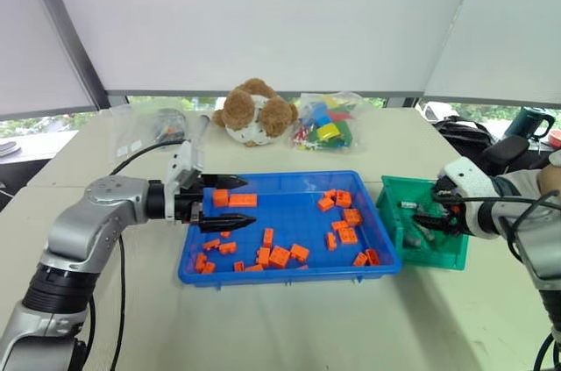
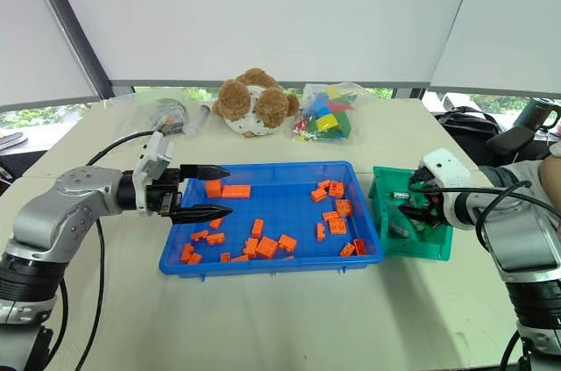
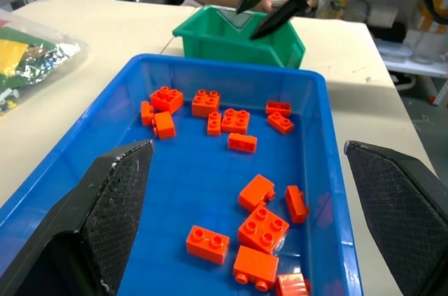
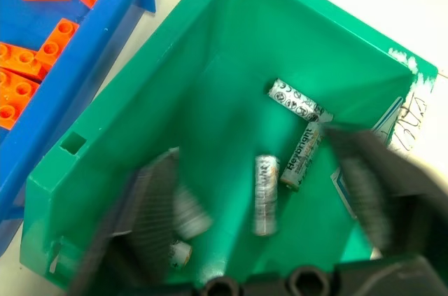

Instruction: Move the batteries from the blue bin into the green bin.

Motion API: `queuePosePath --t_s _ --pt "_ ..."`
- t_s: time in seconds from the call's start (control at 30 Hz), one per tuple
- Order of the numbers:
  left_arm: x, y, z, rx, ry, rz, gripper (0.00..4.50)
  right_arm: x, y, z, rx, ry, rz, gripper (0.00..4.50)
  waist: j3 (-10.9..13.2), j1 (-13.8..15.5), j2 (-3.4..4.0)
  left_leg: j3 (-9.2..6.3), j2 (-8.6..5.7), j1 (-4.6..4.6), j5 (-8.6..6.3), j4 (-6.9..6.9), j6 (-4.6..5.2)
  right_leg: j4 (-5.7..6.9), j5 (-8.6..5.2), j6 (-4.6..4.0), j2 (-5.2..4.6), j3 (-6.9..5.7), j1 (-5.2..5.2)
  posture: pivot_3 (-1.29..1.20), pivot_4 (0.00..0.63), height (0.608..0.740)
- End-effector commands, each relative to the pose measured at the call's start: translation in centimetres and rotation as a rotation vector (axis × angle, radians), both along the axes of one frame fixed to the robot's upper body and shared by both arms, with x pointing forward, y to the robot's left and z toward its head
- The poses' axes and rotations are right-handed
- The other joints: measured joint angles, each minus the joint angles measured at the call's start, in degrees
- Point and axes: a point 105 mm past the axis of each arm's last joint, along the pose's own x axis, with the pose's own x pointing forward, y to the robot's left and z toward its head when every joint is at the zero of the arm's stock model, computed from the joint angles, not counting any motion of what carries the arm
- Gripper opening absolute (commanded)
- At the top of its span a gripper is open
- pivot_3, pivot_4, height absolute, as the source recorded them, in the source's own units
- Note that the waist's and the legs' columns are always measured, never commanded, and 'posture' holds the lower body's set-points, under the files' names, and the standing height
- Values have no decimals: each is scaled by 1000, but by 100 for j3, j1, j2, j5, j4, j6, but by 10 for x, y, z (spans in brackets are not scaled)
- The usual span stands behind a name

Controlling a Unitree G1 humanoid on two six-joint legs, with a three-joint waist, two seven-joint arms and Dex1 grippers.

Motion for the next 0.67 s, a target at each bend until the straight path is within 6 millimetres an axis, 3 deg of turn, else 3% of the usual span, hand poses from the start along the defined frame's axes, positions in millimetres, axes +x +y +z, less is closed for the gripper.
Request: queuePosePath --t_s 0.03,0.3,0.5,0.67 --pt "-2 0 12 -18 -39 -8 4500 -6 7 38 23 -115 50 4441 0 -2 0 0 0 0 0 1 0 0 0 0 0 0 0 0 150 733" --pt "-2 6 15 -10 -44 12 4500 -44 82 83 210 -178 460 4441 0 -14 0 -7 0 0 0 -5 0 0 0 0 3 -1 0 0 150 733" --pt "-5 14 16 15 -53 33 4500 -67 97 70 119 -72 587 4441 0 34 -4 -10 -1 -2 -2 -2 4 -6 0 -1 -1 -2 6 0 150 733" --pt "-9 17 14 25 -39 49 4500 -74 95 60 72 -32 600 4441 0 22 -4 -12 -1 -2 -4 1 7 -7 0 -1 0 -2 7 0 150 733"
